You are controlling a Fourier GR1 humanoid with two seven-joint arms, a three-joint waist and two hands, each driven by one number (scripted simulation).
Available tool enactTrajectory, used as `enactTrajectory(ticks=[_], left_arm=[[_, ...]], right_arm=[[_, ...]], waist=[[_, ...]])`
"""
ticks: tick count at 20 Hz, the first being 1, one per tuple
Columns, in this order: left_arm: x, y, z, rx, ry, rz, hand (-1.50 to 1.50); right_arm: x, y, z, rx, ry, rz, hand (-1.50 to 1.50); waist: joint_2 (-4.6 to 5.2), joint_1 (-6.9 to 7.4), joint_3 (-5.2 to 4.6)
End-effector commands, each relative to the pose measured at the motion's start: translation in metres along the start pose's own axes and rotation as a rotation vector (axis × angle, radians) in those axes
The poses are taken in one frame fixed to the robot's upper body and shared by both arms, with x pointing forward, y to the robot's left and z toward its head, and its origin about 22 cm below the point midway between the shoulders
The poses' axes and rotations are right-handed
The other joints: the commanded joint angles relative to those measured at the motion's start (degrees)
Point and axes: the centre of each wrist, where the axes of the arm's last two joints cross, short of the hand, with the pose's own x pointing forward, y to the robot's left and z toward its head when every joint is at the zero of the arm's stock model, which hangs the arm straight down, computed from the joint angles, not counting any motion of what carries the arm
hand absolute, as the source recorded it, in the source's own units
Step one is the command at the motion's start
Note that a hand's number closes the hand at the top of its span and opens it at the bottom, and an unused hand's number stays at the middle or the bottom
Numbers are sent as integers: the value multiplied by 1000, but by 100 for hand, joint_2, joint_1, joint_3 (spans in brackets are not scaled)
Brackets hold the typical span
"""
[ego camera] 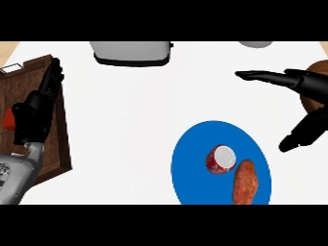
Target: Pick the can from the plate and place it in the bowl
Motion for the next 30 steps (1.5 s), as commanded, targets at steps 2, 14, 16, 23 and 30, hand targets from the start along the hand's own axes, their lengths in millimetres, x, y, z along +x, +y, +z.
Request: enactTrajectory(ticks=[2,14,16,23,30], left_arm=[[-6,11,7,3,-6,-6,0],[6,3,26,22,17,-3,0],[-8,-1,17,31,20,-25,0],[16,17,12,8,6,-3,0],[10,20,10,14,25,6,0]], right_arm=[[12,0,-34,221,-10,87,-150],[17,56,-72,472,59,210,-150],[19,69,-88,493,93,242,-150],[-21,98,-78,514,186,290,-150],[-12,118,-86,528,188,293,-150]], waist=[[-13,-31,-9],[-35,-106,-8],[-26,-150,-10],[-19,-140,-6],[-33,-190,-8]])
